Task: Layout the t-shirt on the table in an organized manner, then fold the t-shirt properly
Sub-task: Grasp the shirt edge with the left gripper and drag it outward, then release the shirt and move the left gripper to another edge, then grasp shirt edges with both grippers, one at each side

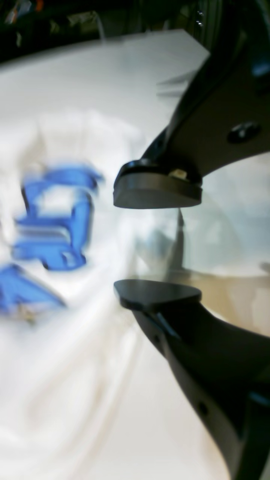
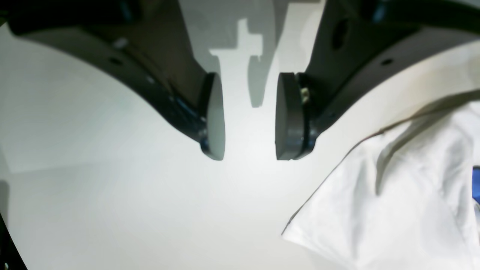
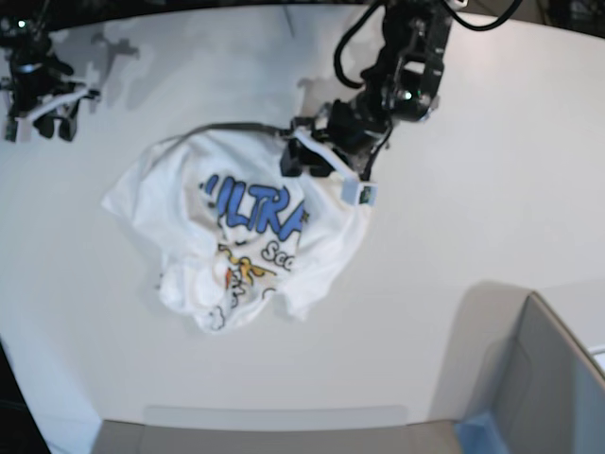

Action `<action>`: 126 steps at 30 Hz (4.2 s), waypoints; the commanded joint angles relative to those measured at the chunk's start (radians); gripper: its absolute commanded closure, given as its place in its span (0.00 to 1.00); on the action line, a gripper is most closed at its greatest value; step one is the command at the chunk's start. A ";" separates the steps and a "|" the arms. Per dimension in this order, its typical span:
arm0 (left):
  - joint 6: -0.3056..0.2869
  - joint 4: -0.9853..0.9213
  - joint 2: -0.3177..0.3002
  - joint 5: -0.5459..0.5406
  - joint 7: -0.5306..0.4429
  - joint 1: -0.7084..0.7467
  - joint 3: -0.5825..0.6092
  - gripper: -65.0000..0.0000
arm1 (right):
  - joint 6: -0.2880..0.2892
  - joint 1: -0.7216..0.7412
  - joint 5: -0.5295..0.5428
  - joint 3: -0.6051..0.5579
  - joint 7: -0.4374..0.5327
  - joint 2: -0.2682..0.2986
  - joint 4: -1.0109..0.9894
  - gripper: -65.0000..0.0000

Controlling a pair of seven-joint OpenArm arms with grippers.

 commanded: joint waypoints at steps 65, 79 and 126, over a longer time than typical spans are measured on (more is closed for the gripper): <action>0.390 0.162 -0.323 0.226 0.041 -0.038 0.283 0.64 | 0.004 0.024 0.000 -0.001 0.024 -0.002 0.015 0.65; 0.670 0.104 -0.240 0.580 0.193 -0.101 0.711 0.48 | 0.004 0.021 0.000 -0.001 0.023 -0.002 0.013 0.65; 0.670 0.164 -0.225 0.580 -0.099 -0.073 -0.233 1.00 | 0.006 0.274 -0.001 -0.506 0.029 -0.005 -0.042 0.65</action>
